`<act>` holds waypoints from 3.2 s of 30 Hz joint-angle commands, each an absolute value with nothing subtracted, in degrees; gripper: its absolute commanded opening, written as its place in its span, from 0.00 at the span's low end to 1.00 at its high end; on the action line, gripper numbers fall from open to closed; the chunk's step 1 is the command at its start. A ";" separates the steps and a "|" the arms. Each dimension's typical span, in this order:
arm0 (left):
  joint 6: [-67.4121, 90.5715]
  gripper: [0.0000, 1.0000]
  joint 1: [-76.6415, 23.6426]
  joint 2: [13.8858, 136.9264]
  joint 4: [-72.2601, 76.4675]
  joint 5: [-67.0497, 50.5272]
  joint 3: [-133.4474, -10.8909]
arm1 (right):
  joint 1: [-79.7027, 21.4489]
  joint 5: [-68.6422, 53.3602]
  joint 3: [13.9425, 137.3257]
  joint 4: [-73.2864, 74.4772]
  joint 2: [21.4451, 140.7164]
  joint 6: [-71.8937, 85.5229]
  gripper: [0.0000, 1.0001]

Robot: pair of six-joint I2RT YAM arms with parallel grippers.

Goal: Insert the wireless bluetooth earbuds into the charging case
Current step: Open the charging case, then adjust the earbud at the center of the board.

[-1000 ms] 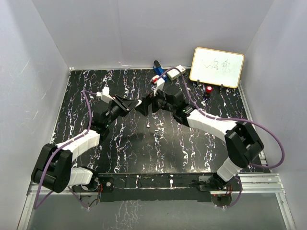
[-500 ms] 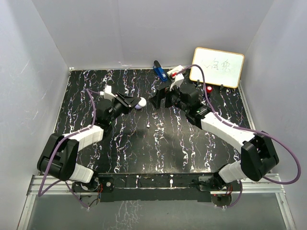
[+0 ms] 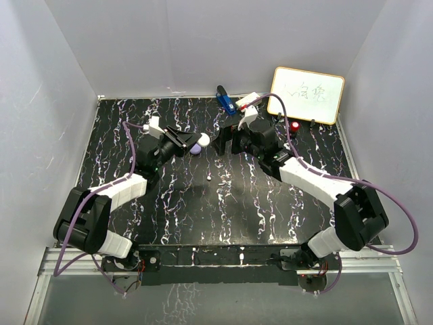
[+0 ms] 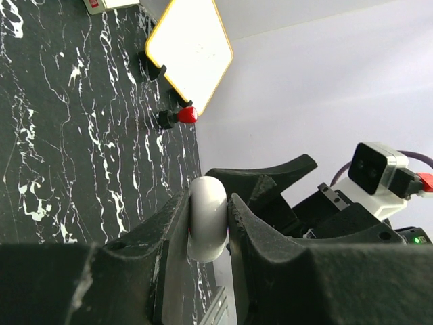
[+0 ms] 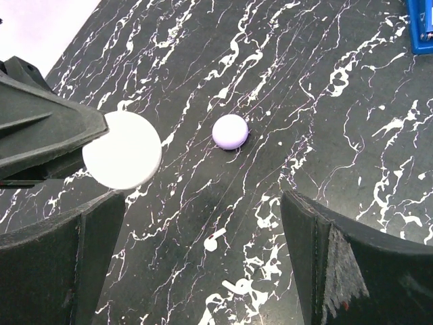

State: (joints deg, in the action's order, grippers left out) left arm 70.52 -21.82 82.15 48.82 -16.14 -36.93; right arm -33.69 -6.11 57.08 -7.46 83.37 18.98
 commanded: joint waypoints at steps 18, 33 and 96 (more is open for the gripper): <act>71.78 0.00 -23.82 82.68 51.06 -18.85 -39.55 | -33.85 -5.49 60.10 -9.93 88.22 20.27 0.98; 76.66 0.00 -23.82 85.74 55.57 -18.90 -38.06 | -33.66 -4.98 61.53 -12.33 92.21 20.40 0.98; 85.76 0.00 -10.64 79.50 56.14 -8.86 -29.06 | -45.62 12.32 63.92 11.37 98.19 17.34 0.62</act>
State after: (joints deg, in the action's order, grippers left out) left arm 85.58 -11.14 80.99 54.83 -7.62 -29.19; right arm -45.69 8.78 60.77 9.78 97.73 13.93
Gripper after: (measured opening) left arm 0.245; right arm 0.645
